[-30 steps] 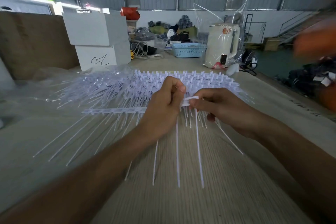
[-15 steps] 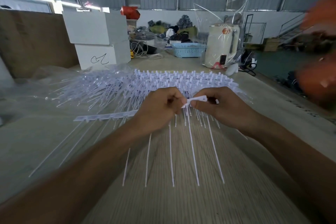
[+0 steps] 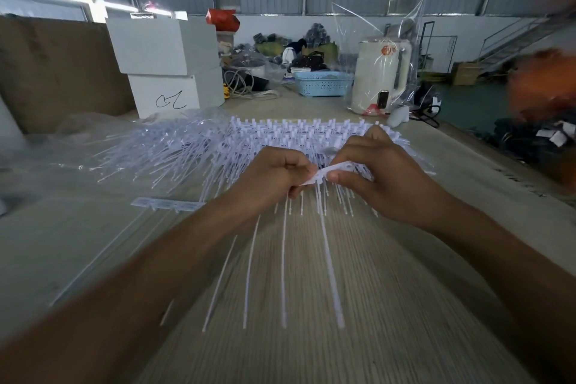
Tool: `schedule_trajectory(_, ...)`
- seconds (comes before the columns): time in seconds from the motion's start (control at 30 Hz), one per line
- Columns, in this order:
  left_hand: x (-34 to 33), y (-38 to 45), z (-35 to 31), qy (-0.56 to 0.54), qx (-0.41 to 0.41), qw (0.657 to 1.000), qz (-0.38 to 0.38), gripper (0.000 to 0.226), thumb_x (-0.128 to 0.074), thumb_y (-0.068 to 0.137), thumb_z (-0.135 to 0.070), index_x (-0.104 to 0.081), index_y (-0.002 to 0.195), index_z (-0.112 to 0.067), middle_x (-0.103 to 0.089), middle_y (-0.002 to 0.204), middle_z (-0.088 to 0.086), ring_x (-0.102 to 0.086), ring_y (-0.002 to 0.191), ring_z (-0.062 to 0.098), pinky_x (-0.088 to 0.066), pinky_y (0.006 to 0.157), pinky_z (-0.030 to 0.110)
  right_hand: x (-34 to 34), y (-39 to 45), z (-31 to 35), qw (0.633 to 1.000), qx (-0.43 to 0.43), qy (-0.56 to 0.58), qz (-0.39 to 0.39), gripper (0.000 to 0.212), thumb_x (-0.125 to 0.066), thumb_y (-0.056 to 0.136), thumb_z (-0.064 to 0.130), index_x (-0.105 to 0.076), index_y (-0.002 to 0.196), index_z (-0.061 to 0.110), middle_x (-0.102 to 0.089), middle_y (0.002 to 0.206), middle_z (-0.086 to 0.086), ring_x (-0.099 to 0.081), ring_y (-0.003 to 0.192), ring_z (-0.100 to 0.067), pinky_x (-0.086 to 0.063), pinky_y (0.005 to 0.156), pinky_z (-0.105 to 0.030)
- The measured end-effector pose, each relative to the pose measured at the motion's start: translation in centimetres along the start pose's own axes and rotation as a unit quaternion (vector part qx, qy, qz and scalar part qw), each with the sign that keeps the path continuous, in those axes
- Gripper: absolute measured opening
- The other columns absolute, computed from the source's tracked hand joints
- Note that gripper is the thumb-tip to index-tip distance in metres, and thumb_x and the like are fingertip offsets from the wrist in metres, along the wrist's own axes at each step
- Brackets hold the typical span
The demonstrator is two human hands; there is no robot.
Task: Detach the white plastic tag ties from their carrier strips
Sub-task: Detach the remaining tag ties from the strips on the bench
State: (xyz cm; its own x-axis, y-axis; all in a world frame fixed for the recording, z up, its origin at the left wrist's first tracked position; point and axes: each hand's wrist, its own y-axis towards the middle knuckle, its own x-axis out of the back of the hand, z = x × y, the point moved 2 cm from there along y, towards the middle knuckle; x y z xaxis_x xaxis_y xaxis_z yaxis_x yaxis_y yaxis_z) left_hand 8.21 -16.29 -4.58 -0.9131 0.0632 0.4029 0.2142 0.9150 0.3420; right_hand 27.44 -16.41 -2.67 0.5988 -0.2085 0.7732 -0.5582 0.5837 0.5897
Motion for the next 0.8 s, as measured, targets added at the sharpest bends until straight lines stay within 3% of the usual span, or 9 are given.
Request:
schedule_trajectory(0.07,0.0,-0.1,-0.3,0.074,-0.038,0.997,0.005,0.026,-0.060,0.098,-0.011,-0.070,0.074,-0.015,-0.054,0.052,-0.009,-0.046,0.052,0.010,-0.036,0.056,0.023,-0.3,-0.2,-0.6,0.999,-0.029,0.023,0.010,0.021,-0.063,0.094,0.035,-0.073,0.104,0.020,-0.055,0.074,0.022,-0.039,0.082,-0.002,-0.029,0.072,-0.015)
schedule_trajectory(0.2,-0.3,-0.3,-0.1,0.115,-0.066,0.991,-0.006,0.020,-0.059,0.099,-0.018,-0.071,0.085,-0.011,-0.055,0.056,-0.010,-0.048,0.054,0.010,-0.036,0.058,0.026,-0.5,-0.1,-1.0,0.999,-0.037,0.038,0.002,0.005,-0.068,0.093,0.028,-0.072,0.096,0.031,-0.056,0.072,0.036,-0.048,0.070,0.002,-0.032,0.063,-0.011)
schedule_trajectory(0.33,-0.4,-0.3,-0.1,0.161,-0.088,0.983,-0.018,0.011,-0.060,0.098,-0.021,-0.066,0.089,-0.022,-0.051,0.049,-0.012,-0.044,0.045,0.004,-0.032,0.053,0.023,-0.5,0.0,-0.9,1.000,-0.023,0.008,-0.005,0.006,-0.071,0.092,0.023,-0.077,0.093,0.021,-0.056,0.063,0.025,-0.052,0.069,0.005,-0.034,0.066,-0.008)
schedule_trajectory(0.47,-0.4,-0.3,-0.4,0.216,-0.127,0.968,-0.029,0.008,-0.059,0.098,-0.028,-0.064,0.094,-0.033,-0.048,0.045,-0.015,-0.045,0.041,0.002,-0.028,0.052,0.021,-0.7,0.3,-0.7,0.999,-0.017,-0.035,0.003,0.009,-0.070,0.093,0.027,-0.076,0.095,0.021,-0.061,0.073,0.015,-0.051,0.072,-0.001,-0.030,0.066,-0.013)
schedule_trajectory(0.53,-0.4,-0.2,-0.2,0.252,-0.123,0.960,-0.013,0.012,-0.059,0.098,-0.037,-0.067,0.106,-0.040,-0.050,0.044,-0.017,-0.046,0.040,0.000,-0.033,0.053,0.020,-0.4,0.4,-1.1,0.998,-0.024,-0.056,-0.006,0.014,-0.067,0.095,0.026,-0.074,0.089,0.015,-0.066,0.076,0.005,-0.054,0.071,-0.009,-0.035,0.065,-0.024)
schedule_trajectory(0.6,-0.6,-0.4,0.2,0.268,-0.115,0.956,0.017,0.025,-0.058,0.098,-0.045,-0.063,0.122,-0.045,-0.051,0.043,-0.018,-0.046,0.037,0.000,-0.034,0.053,0.017,0.5,0.3,-2.1,0.995,-0.065,-0.064,-0.033,0.016,-0.065,0.096,0.023,-0.073,0.087,0.012,-0.066,0.077,0.005,-0.056,0.069,-0.006,-0.035,0.063,-0.024)
schedule_trajectory(0.7,-1.0,-0.6,0.6,0.249,-0.125,0.960,0.017,0.028,-0.055,0.099,-0.047,-0.057,0.127,-0.043,-0.049,0.042,-0.015,-0.042,0.035,0.004,-0.031,0.049,0.017,1.6,-0.2,-2.9,0.995,-0.097,0.015,-0.030,0.008,-0.068,0.094,0.019,-0.075,0.092,0.015,-0.068,0.079,0.008,-0.054,0.065,0.000,-0.033,0.060,-0.011)
schedule_trajectory(0.8,-1.4,-0.5,0.8,0.249,-0.135,0.959,-0.004,0.017,-0.053,0.101,-0.045,-0.059,0.115,-0.038,-0.050,0.044,-0.014,-0.041,0.035,0.007,-0.027,0.046,0.020,0.5,-0.2,-2.0,0.992,-0.067,0.100,0.039,0.004,-0.069,0.093,0.018,-0.071,0.096,0.018,-0.064,0.076,0.006,-0.046,0.059,-0.006,-0.034,0.059,-0.017)
